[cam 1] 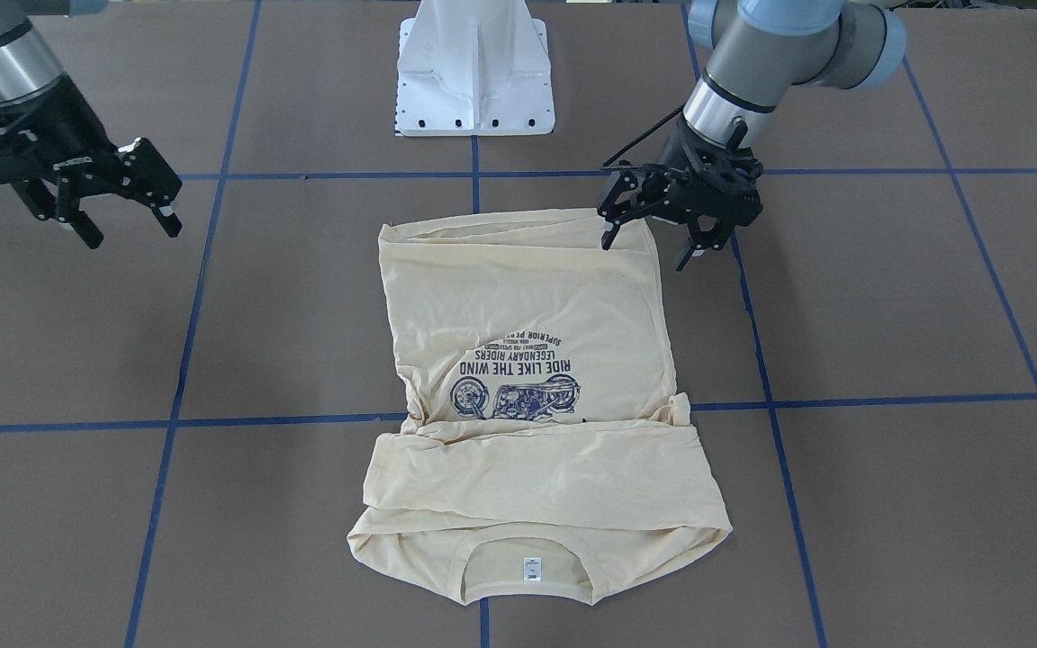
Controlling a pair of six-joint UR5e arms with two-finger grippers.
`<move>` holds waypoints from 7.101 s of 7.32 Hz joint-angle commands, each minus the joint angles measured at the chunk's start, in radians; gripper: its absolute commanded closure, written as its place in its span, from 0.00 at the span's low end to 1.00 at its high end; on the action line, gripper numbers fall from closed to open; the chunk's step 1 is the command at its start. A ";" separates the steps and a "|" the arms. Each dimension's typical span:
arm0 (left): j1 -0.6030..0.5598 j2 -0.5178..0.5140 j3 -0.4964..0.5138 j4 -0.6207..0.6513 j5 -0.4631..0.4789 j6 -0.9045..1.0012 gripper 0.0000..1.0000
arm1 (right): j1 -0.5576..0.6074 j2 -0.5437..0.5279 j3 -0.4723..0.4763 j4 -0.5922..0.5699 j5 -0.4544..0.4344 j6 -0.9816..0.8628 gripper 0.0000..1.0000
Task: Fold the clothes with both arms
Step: 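Lower both grippers toward the hem corners nearest the robot, then grasp the hem corner with the left gripper while the right gripper approaches the other corner, then grasp the other hem corner with the right gripper, then lift the hem with both grippers and fold it toward the collar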
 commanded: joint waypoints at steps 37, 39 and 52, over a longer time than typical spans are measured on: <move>0.384 0.188 -0.014 -0.010 0.227 -0.314 1.00 | -0.606 0.344 -0.275 -0.197 -0.604 0.421 0.53; 0.385 0.188 -0.014 -0.010 0.227 -0.314 1.00 | -0.606 0.344 -0.284 -0.197 -0.604 0.421 0.60; 0.473 0.201 -0.582 0.359 0.061 -0.327 1.00 | -0.823 0.021 0.470 -0.450 -0.507 0.416 1.00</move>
